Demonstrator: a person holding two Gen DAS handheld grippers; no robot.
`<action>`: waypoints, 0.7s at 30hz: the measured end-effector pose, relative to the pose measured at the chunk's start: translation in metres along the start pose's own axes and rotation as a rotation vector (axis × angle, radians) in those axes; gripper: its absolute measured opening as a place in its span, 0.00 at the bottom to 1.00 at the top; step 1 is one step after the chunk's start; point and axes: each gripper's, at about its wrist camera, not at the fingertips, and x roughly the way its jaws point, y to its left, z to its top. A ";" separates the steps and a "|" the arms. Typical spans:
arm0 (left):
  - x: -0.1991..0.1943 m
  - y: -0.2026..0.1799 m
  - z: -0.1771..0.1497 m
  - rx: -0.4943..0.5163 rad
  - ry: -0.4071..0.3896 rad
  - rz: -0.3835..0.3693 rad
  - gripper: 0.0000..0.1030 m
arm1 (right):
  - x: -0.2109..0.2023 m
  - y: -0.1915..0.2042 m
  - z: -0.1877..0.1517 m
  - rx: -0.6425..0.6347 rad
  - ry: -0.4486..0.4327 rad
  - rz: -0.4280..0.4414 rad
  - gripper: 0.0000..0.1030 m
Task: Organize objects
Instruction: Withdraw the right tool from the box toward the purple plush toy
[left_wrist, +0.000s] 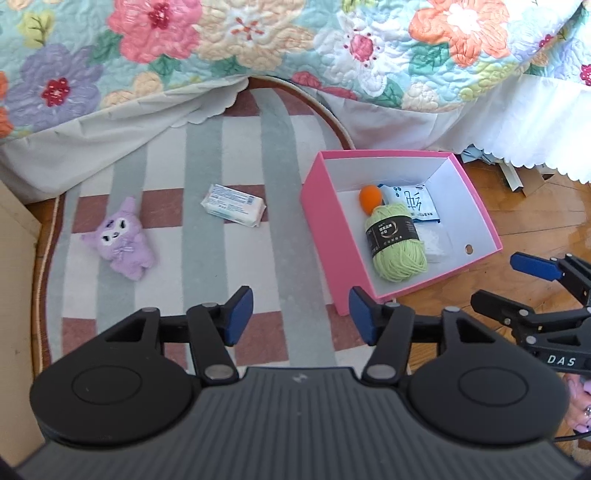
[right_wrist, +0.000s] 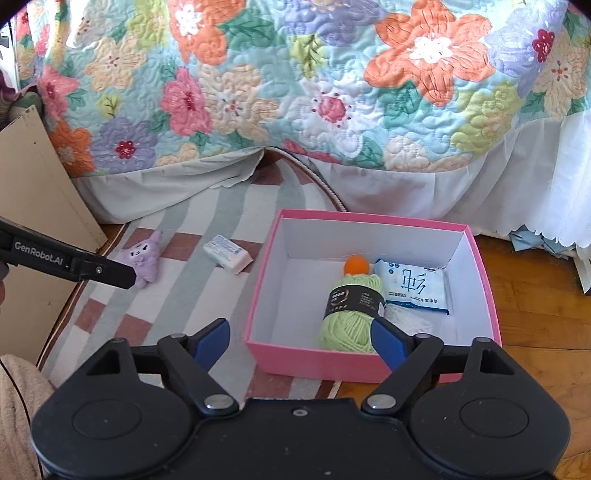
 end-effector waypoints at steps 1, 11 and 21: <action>-0.004 0.001 -0.001 0.000 -0.001 -0.001 0.60 | -0.002 0.003 0.000 -0.005 0.001 0.002 0.87; -0.033 0.018 -0.022 -0.006 0.001 0.029 0.82 | -0.014 0.031 -0.002 -0.008 0.037 0.021 0.93; -0.051 0.052 -0.034 -0.024 0.030 0.045 0.89 | -0.017 0.072 -0.003 -0.085 0.074 0.089 0.93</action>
